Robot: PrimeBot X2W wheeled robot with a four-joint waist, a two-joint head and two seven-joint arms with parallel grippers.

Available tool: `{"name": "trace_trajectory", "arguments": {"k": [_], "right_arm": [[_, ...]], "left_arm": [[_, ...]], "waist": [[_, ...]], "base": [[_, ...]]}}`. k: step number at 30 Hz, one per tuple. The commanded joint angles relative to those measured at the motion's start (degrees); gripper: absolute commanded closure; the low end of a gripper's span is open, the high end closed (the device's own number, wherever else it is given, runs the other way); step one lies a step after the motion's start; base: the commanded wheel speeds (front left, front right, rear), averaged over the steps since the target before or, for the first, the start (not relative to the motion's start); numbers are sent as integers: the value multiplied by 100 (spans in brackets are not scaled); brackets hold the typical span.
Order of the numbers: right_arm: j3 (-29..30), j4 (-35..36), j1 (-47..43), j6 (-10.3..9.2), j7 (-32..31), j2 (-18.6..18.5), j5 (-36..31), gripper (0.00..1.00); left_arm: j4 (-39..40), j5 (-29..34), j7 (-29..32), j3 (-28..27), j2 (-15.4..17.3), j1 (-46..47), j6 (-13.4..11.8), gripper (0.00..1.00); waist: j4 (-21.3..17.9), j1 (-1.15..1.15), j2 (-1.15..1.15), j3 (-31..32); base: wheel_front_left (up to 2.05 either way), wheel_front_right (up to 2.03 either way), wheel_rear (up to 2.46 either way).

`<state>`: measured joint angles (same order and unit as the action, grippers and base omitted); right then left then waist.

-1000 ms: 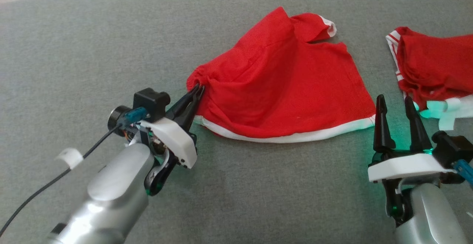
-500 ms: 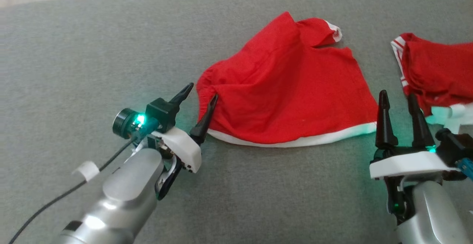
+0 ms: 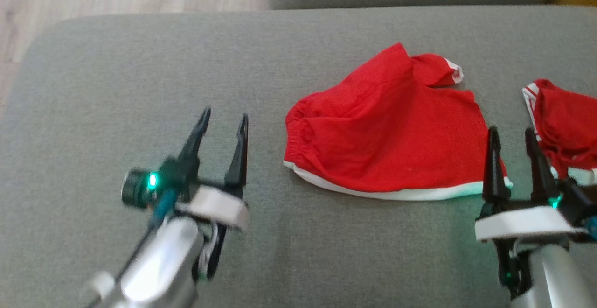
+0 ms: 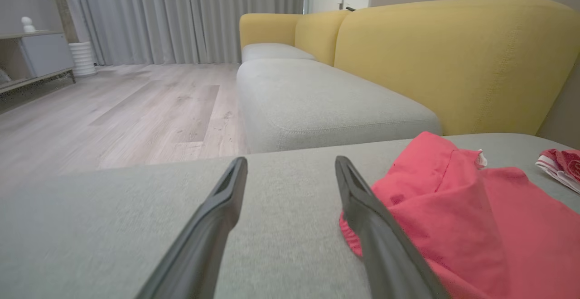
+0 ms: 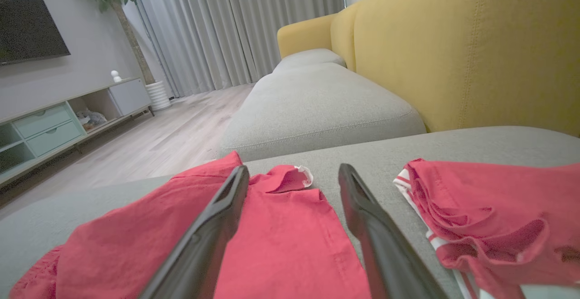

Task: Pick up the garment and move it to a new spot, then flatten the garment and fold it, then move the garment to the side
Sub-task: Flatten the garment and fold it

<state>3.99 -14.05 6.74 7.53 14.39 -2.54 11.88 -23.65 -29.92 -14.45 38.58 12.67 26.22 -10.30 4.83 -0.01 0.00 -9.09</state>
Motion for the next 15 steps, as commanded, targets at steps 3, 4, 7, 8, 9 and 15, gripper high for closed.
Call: {"name": "trace_trajectory", "arguments": {"k": [3,4,7,8,9,15], "right_arm": [[-139,169,-77,-4,61,-33,-49,0],[-139,172,-110,-4,61,-33,-37,0],[-155,181,-160,-4,61,-33,-11,0],[-165,182,-164,-4,61,-33,-9,0],[-175,184,-162,-4,61,-33,-8,0],[-251,207,-61,-4,61,-33,-22,0]], "left_arm": [[475,208,-53,-439,78,-371,-109,0],[557,254,-53,-509,48,-523,-96,0],[678,410,-53,-651,-10,-789,18,0],[692,447,-53,-683,-32,-830,81,0],[696,481,-54,-705,-55,-851,152,0],[99,530,148,-195,-61,-640,1155,0]], "waist": [[94,1,0,88],[107,1,0,97],[113,1,0,106],[110,1,0,103],[104,1,0,99],[-43,1,0,-38]], "base": [[0,0,0],[0,0,0],[0,0,0],[0,0,0],[0,0,0],[0,0,0]]}}
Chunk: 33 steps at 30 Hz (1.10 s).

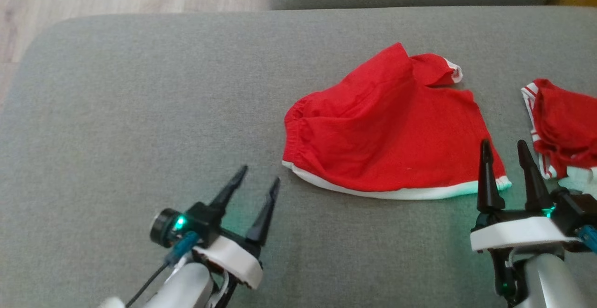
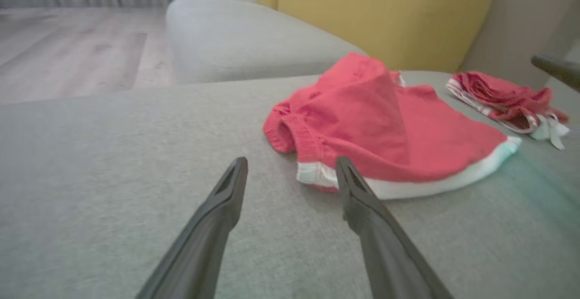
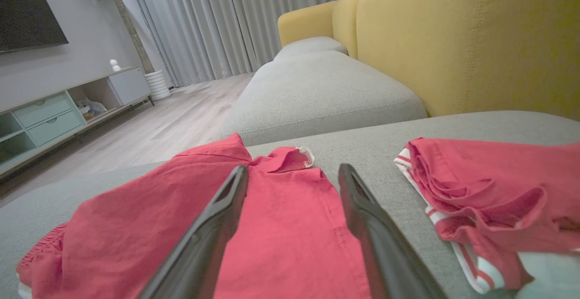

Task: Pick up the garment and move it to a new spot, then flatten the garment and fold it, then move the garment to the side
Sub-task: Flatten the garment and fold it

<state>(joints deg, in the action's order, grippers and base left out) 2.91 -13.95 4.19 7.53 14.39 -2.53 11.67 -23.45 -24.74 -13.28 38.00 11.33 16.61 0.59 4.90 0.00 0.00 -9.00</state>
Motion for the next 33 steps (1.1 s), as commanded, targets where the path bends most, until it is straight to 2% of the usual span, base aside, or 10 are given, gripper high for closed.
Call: {"name": "trace_trajectory", "arguments": {"k": [1,4,14,28,29,30,33], "right_arm": [[-138,200,206,-4,61,-34,1,0],[-140,211,229,-4,61,-34,13,0],[-130,206,312,-4,61,-34,55,0],[-112,116,335,-4,61,-34,29,0],[-115,107,336,-4,61,-34,28,0],[-115,96,335,-4,61,-34,27,0],[-102,7,315,-4,61,-34,13,0]], "left_arm": [[-22,24,99,-65,79,384,164,0],[-280,23,257,54,80,565,320,0],[-811,-205,337,163,23,993,564,0],[-1178,-272,177,331,2,1273,636,0],[-1199,-283,172,345,0,1287,640,58],[-1216,-297,167,360,-2,1298,644,100],[-1243,-292,120,407,10,1329,652,100]], "waist": [[-75,0,0,-74],[-164,0,0,-172],[-445,0,0,-424],[-551,0,0,-511],[-554,0,0,-510],[-556,0,0,-507],[-547,0,0,-470]], "base": [[0,0,0],[0,0,0],[0,0,0],[0,0,0],[0,0,0],[0,0,0],[0,0,0]]}}
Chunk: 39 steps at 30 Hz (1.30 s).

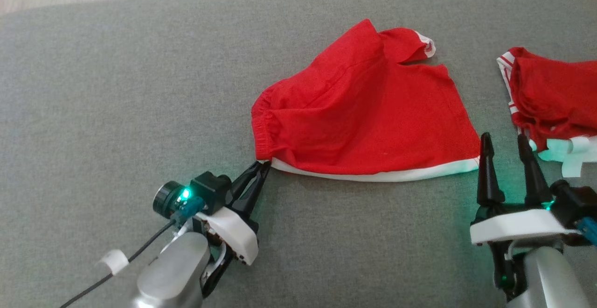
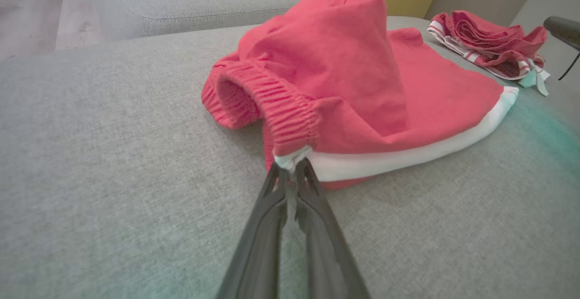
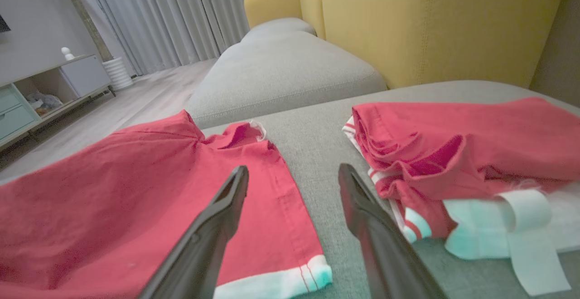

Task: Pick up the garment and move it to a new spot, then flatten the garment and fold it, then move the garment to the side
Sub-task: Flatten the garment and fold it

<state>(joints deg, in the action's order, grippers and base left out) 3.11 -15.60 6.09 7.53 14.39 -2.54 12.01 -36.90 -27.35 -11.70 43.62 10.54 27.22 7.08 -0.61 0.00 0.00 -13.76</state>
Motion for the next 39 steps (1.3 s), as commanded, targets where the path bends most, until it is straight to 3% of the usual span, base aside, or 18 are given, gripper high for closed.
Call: {"name": "trace_trajectory", "arguments": {"k": [1,14,26,27,28,29,30,39], "right_arm": [[-118,96,106,-4,61,-33,-30,0],[286,-1063,240,-4,-362,-33,-417,0],[89,-1381,500,-4,-828,-33,-692,0],[56,-1390,502,-4,-860,-33,-675,40],[56,-1390,502,-4,-860,-33,-675,40],[40,-1391,505,-4,-877,-33,-667,96],[32,-1391,507,-4,-887,-33,-662,100],[-159,-1143,565,-4,-685,-33,-137,100]], "left_arm": [[94,-10,-64,-149,99,270,-11,100],[459,121,-118,-40,214,-4,-328,100],[812,127,87,39,273,-22,-490,100],[822,125,105,44,281,-25,-500,100],[822,125,105,44,281,-25,-500,100],[831,122,129,52,289,-27,-507,100],[838,120,152,60,299,-30,-513,100],[928,134,358,76,489,31,-592,100]], "waist": [[8,0,0,32],[152,0,0,278],[253,0,0,199],[254,0,0,197],[254,0,0,197],[255,0,0,198],[255,0,0,203],[224,0,0,408]], "base": [[0,0,0],[0,0,0],[0,0,0],[0,0,0],[0,0,0],[0,0,0],[0,0,0],[0,0,0]]}}
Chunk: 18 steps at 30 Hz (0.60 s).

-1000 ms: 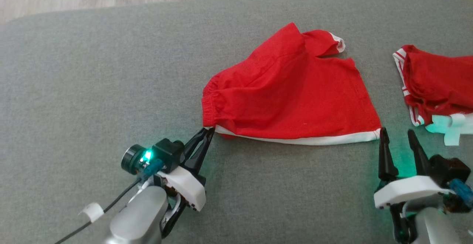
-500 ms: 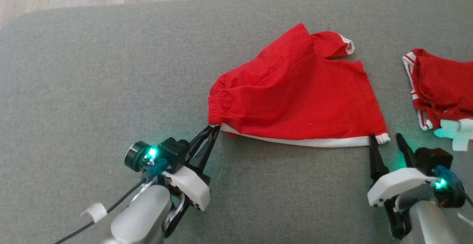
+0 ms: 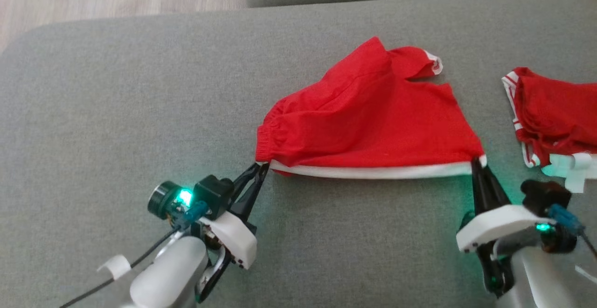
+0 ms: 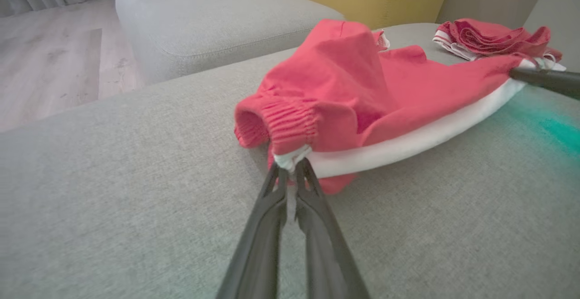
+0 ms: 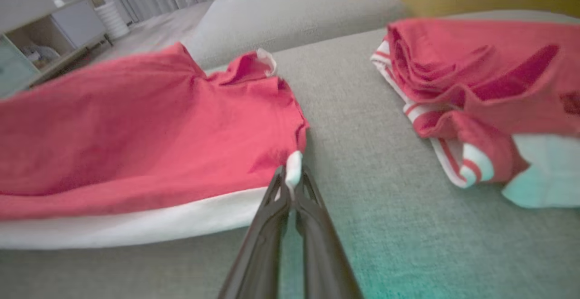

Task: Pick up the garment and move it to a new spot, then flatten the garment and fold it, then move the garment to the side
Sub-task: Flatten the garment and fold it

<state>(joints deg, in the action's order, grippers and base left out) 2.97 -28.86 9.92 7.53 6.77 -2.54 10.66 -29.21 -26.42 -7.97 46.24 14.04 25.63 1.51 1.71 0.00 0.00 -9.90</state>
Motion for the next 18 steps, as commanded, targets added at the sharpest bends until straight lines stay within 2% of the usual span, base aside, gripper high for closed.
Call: {"name": "trace_trajectory", "arguments": {"k": [1,6,11,14,15,18], "right_arm": [[-179,280,217,-4,111,-33,92,100],[-380,948,533,-4,111,-33,682,100],[-370,1512,1154,-4,-216,-33,1035,100],[-382,1674,1672,-4,-381,-33,1050,100],[-394,1745,2153,-4,-473,-33,1059,100],[-365,1769,2486,-4,-512,-33,912,100]], "left_arm": [[200,57,-2,-193,176,237,-39,100],[350,144,203,-255,422,662,1,100],[478,130,616,-346,586,1487,240,100],[407,121,758,-444,681,2105,356,100],[264,124,867,-513,712,2682,423,100],[143,130,963,-503,726,3112,480,100]], "waist": [[-12,0,0,51],[-22,0,0,218],[12,0,0,451],[4,0,0,613],[6,0,0,770],[13,0,0,917]], "base": [[0,0,0],[0,0,0],[0,0,0],[0,0,0],[0,0,0],[0,0,0]]}}
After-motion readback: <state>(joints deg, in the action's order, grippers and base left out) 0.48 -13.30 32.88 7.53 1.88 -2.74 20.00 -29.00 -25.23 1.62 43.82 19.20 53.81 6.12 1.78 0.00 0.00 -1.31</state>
